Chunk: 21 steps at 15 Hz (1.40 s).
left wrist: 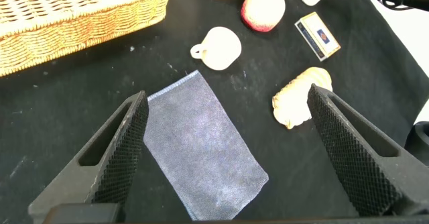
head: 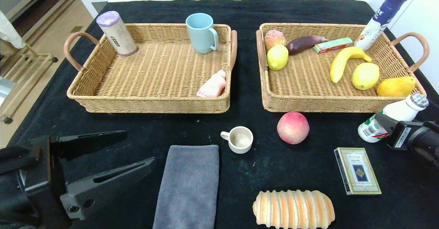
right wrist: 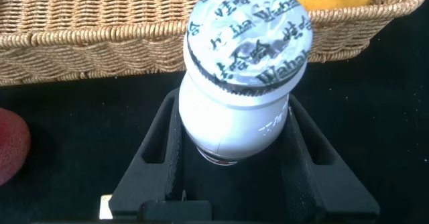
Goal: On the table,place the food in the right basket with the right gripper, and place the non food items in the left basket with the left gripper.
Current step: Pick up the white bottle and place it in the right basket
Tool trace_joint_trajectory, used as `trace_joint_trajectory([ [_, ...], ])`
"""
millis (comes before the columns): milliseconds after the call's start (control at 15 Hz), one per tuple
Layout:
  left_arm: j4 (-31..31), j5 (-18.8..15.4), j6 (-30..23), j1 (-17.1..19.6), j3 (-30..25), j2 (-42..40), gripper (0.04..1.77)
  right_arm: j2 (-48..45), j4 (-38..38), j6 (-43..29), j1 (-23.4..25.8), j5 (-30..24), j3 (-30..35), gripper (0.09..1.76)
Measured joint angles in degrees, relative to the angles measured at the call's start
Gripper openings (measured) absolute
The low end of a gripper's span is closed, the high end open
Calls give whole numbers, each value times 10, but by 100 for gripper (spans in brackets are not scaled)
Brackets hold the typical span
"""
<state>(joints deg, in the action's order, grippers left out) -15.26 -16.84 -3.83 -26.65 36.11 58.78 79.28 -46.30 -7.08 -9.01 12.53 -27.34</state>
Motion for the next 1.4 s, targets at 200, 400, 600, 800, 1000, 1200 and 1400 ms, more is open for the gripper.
trace_joint_trajectory([
  [200,0,0,0,0,0,0,172,-5,4,1,0,-3,0,87],
  [400,0,0,0,0,0,-1,172,-31,30,8,-8,-4,-4,87],
  [600,0,-1,0,0,0,-6,172,-73,110,10,-10,-4,-28,87],
  [800,-4,-2,4,1,0,-11,172,-109,191,11,-24,-7,-75,87],
  [1000,-4,0,14,1,1,-13,172,-122,260,10,-45,-8,-148,87],
  [1200,-4,1,14,2,2,-14,172,-102,303,13,-67,-8,-235,87],
  [1400,-3,1,14,1,2,-14,172,-50,312,20,-81,-13,-309,87],
])
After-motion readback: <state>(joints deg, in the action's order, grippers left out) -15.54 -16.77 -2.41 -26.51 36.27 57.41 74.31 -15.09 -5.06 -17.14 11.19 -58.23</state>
